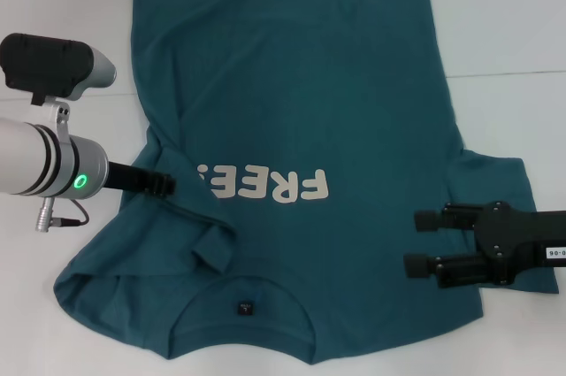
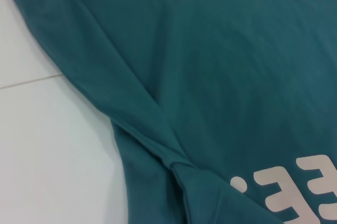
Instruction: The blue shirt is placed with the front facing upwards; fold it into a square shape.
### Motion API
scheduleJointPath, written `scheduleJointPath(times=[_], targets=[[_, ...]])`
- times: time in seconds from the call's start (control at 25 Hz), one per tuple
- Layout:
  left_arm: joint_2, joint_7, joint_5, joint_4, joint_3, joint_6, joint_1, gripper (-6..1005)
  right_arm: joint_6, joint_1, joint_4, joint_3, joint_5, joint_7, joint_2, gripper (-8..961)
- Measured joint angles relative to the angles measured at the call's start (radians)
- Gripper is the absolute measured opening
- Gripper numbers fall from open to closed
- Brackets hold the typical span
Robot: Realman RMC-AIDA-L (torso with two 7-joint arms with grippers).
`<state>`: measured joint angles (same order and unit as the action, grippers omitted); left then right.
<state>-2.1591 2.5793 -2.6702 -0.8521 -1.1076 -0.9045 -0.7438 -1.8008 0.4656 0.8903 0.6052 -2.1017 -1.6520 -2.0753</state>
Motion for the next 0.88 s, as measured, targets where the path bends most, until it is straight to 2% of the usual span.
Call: scheduleJointPath(times=[0.08, 0.4, 0.64, 0.76, 0.88], targets=[[0.001, 0.000, -0.003, 0.000, 0.003, 0.001, 0.000, 369, 0.000, 0.000, -0.001, 0.000, 0.000, 0.000, 0.000, 898], [0.007, 0.000, -0.030, -0.001, 0.006, -0.005, -0.002, 171, 0.000, 0.003, 0.000, 0.000, 0.000, -0.007, 0.000, 897], [0.004, 0.002, -0.021, -0.047, 0.008, -0.011, 0.021, 33, 0.000, 0.004, 0.002, 0.000, 0.001, -0.009, -0.001, 895], [-0.003, 0.007, -0.009, -0.080, 0.026, -0.008, 0.038, 77, 0.000, 0.002, 0.001, -0.001, 0.001, -0.009, -0.002, 895], [-0.003, 0.008, 0.006, -0.067, 0.048, -0.009, 0.034, 120, 0.000, 0.000, 0.001, -0.002, 0.002, -0.009, -0.003, 894]])
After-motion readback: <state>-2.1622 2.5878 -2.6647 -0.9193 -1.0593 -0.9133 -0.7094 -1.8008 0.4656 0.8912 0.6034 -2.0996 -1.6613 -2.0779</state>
